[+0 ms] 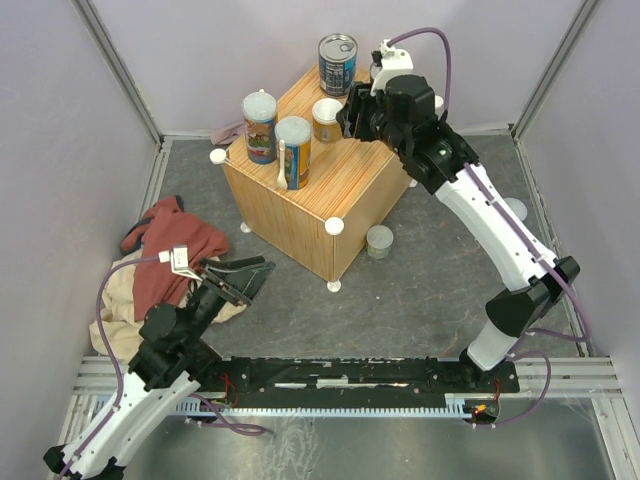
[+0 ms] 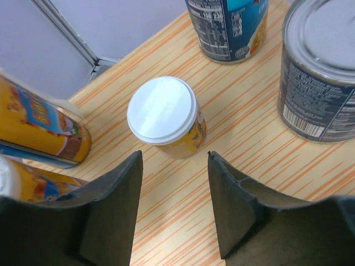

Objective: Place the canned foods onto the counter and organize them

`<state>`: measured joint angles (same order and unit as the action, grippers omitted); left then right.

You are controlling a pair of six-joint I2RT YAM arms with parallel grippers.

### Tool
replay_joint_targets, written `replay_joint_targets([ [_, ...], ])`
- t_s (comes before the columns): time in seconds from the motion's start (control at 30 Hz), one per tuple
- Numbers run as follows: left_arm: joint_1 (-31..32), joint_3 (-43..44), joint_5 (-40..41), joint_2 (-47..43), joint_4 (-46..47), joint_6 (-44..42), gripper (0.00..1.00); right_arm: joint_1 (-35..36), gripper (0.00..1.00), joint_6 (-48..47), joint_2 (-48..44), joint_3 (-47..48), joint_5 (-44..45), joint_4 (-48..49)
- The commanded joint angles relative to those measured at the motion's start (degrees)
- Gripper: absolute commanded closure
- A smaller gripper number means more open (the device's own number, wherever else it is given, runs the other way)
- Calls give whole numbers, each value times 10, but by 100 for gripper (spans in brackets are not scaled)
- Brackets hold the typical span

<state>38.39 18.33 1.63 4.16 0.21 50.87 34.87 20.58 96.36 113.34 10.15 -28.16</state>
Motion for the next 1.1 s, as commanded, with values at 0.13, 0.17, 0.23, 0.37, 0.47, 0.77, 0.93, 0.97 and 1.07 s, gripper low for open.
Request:
replay_joint_targets([
  [0.13,2,5,11,0,9,0,1,3,61,-4,7,-44,14,55],
  [0.17,2,5,11,0,8,-1,1,2,62,-3,11,-44,16,57],
  [0.23,2,6,13,1,6,-3,1,3,63,-4,18,-42,21,59],
  [0.37,2,7,14,4,5,-7,1,1,64,-7,33,-38,31,62],
  [0.47,2,7,14,10,9,-10,1,-2,64,-8,45,-29,36,62],
  [0.77,2,5,12,34,25,-22,0,-9,65,-13,85,7,31,62],
  [0.93,2,7,12,46,32,-29,0,-13,65,-16,110,38,27,59],
  [0.97,2,7,12,48,34,-30,0,-14,65,-17,116,45,24,57],
  [1.07,2,6,14,50,35,-31,0,-14,66,-17,134,71,16,49],
])
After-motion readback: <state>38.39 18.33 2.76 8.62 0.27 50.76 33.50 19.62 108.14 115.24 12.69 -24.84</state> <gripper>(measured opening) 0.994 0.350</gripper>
